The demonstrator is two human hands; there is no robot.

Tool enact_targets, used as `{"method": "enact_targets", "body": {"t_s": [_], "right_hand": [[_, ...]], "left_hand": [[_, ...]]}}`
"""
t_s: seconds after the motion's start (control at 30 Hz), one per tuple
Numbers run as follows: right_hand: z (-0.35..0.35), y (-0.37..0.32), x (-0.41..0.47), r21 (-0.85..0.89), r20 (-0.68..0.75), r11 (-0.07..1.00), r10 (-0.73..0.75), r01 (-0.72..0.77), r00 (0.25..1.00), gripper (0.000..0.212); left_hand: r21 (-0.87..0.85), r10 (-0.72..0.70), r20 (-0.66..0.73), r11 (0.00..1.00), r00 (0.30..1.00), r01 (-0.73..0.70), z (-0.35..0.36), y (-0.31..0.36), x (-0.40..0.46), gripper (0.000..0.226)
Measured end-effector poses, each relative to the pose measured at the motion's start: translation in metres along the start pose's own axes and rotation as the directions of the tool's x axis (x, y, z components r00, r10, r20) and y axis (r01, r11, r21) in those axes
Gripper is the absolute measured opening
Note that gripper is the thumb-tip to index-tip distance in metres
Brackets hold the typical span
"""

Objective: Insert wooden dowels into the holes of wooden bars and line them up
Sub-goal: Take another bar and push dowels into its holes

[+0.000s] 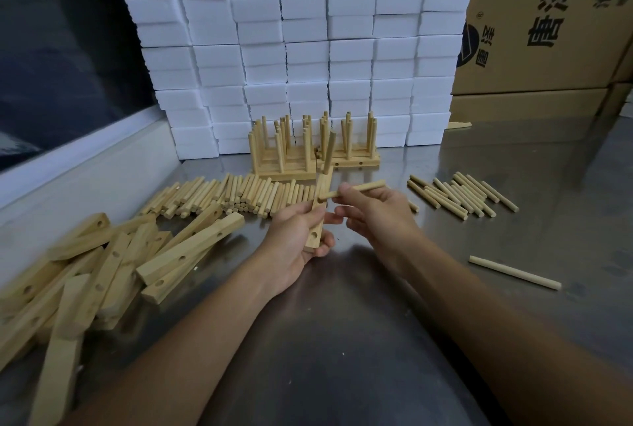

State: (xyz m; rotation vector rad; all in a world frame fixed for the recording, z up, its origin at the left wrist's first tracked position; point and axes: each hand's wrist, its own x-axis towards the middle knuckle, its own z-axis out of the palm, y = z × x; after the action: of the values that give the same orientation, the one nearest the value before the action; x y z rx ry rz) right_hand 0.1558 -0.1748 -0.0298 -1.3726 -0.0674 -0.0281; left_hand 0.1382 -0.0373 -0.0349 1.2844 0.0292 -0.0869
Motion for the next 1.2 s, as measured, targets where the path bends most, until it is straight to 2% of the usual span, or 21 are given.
{"method": "enact_targets", "body": {"t_s": [0.1, 0.17, 0.27, 0.37, 0.43, 0.53, 0.8, 1.2], "right_hand": [[0.001, 0.002, -0.001, -0.079, -0.028, 0.994, -0.083, 0.081, 0.996, 0.013], [0.001, 0.001, -0.002, -0.195, -0.029, 0.965, -0.185, 0.176, 0.982, 0.011], [0.004, 0.001, -0.001, -0.443, 0.018, 0.838, -0.346, 0.318, 0.938, 0.008], [0.008, 0.002, -0.002, -0.637, 0.089, 0.664, -0.441, 0.392, 0.893, 0.006], [0.009, 0.002, -0.001, -0.707, 0.139, 0.562, -0.486, 0.430, 0.863, 0.011], [0.009, 0.001, -0.001, -0.734, 0.187, 0.481, -0.535, 0.479, 0.824, 0.013], [0.007, -0.001, 0.001, -0.720, 0.167, 0.484, -0.574, 0.497, 0.802, 0.019], [0.015, 0.008, 0.001, -0.700, 0.075, 0.542, -0.591, 0.464, 0.803, 0.025]], "left_hand": [[0.017, 0.012, 0.002, 1.000, 1.000, -0.012, 0.000, -0.001, 0.001, 0.017], [0.031, 0.019, -0.002, 0.999, 1.000, -0.019, 0.000, -0.003, 0.002, 0.017], [0.060, 0.038, -0.016, 0.998, 0.999, -0.037, -0.001, -0.006, 0.004, 0.018], [0.091, 0.058, -0.015, 0.994, 0.998, -0.057, -0.001, -0.009, 0.004, 0.017], [0.114, 0.066, -0.008, 0.991, 0.998, -0.064, -0.001, -0.010, 0.004, 0.017], [0.129, 0.074, -0.007, 0.989, 0.997, -0.072, -0.001, -0.011, 0.005, 0.018], [0.228, 0.096, -0.008, 0.969, 0.995, -0.092, 0.000, -0.015, 0.007, 0.019], [0.209, 0.096, -0.002, 0.974, 0.995, -0.093, 0.000, -0.016, 0.007, 0.019]]}}
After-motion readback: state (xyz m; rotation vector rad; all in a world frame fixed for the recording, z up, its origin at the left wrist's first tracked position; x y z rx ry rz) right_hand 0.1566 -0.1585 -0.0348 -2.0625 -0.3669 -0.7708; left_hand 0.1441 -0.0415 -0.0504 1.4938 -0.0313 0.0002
